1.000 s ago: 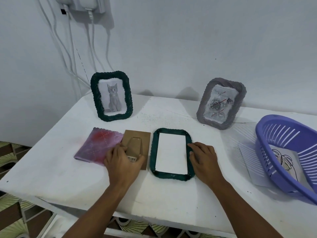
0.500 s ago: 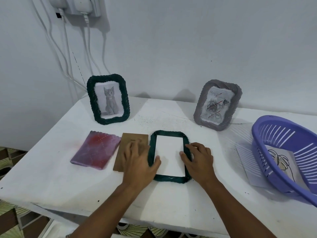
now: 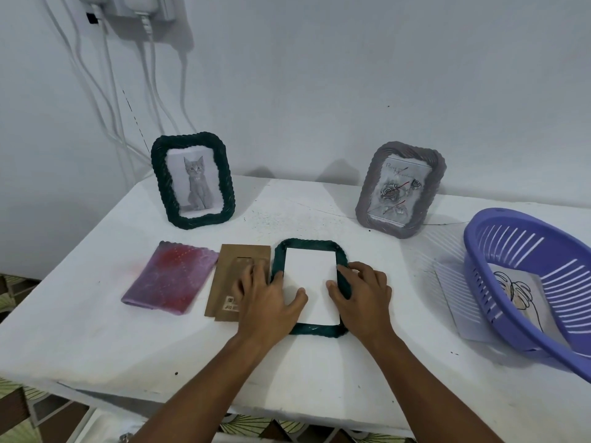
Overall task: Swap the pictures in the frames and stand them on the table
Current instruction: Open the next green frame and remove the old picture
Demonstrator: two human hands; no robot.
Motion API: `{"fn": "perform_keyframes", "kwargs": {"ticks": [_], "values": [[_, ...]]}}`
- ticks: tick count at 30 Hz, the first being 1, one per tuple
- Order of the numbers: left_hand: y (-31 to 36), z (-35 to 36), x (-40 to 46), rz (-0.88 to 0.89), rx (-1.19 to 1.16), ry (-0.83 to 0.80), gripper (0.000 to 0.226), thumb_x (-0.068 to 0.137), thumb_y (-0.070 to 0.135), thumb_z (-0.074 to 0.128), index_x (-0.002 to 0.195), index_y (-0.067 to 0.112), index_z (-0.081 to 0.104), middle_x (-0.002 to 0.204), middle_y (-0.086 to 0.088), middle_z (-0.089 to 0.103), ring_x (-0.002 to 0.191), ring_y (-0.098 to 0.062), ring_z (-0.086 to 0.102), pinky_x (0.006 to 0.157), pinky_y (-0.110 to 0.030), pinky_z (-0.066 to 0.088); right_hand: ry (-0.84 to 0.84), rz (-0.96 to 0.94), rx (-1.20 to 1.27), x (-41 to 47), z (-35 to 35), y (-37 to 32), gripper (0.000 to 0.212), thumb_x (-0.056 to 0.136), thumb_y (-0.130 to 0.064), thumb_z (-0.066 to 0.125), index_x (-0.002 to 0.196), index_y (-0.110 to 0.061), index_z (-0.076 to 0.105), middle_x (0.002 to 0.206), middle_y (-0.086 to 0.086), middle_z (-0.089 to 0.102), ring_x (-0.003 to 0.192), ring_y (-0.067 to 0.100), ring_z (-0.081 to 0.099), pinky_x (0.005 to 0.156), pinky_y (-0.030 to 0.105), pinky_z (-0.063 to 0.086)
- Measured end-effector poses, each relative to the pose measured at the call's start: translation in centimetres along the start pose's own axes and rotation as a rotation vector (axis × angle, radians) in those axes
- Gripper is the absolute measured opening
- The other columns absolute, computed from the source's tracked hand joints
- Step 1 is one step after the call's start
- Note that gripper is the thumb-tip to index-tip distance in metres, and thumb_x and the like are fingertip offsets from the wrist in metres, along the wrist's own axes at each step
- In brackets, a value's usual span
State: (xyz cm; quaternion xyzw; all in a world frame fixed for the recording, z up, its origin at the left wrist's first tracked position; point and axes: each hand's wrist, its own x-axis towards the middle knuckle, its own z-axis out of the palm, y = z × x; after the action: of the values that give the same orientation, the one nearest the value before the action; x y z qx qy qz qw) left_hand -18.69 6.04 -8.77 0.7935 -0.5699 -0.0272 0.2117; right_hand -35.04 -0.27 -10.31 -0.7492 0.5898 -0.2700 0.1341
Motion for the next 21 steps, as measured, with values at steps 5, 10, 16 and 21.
{"fn": "perform_keyframes", "kwargs": {"ticks": [5,10,16,21], "values": [[0.2,-0.23,0.02,-0.013,0.009,-0.032,0.057,0.077,0.06,0.032,0.107,0.022,0.062,0.132,0.001,0.037,0.124,-0.021,0.018,0.099,-0.039,0.015,-0.006,-0.002,0.016,-0.03,-0.12,-0.15,0.039,0.087,-0.04,0.062,0.123,-0.025,0.061,0.13,-0.001,0.052,0.122,0.024,0.037,0.098,0.039,0.03],[0.32,-0.34,0.17,-0.017,0.009,-0.036,0.057,0.076,0.059,0.034,0.108,0.022,0.063,0.133,0.001,0.037,0.125,-0.021,0.019,0.101,-0.04,0.016,-0.007,-0.017,0.018,-0.11,-0.22,-0.29,0.039,0.088,-0.039,0.061,0.126,-0.029,0.058,0.133,-0.001,0.046,0.121,0.022,0.036,0.097,0.037,0.029],[0.38,-0.65,0.21,-0.022,-0.007,-0.065,0.061,0.076,0.06,0.032,0.116,0.024,0.061,0.137,0.001,0.036,0.128,-0.021,0.017,0.1,-0.039,0.011,0.028,-0.13,0.033,-0.07,-0.06,-0.19,0.035,0.086,-0.034,0.06,0.121,-0.028,0.06,0.129,0.002,0.047,0.116,0.024,0.039,0.089,0.035,0.03],[0.38,-0.73,0.26,-0.028,-0.022,-0.083,0.06,0.075,0.059,0.032,0.116,0.025,0.06,0.138,0.002,0.034,0.129,-0.02,0.015,0.101,-0.039,0.01,0.064,-0.264,-0.003,0.14,0.08,-0.1,0.035,0.086,-0.037,0.052,0.119,-0.028,0.062,0.114,-0.002,0.059,0.104,0.019,0.04,0.078,0.036,0.039]]}}
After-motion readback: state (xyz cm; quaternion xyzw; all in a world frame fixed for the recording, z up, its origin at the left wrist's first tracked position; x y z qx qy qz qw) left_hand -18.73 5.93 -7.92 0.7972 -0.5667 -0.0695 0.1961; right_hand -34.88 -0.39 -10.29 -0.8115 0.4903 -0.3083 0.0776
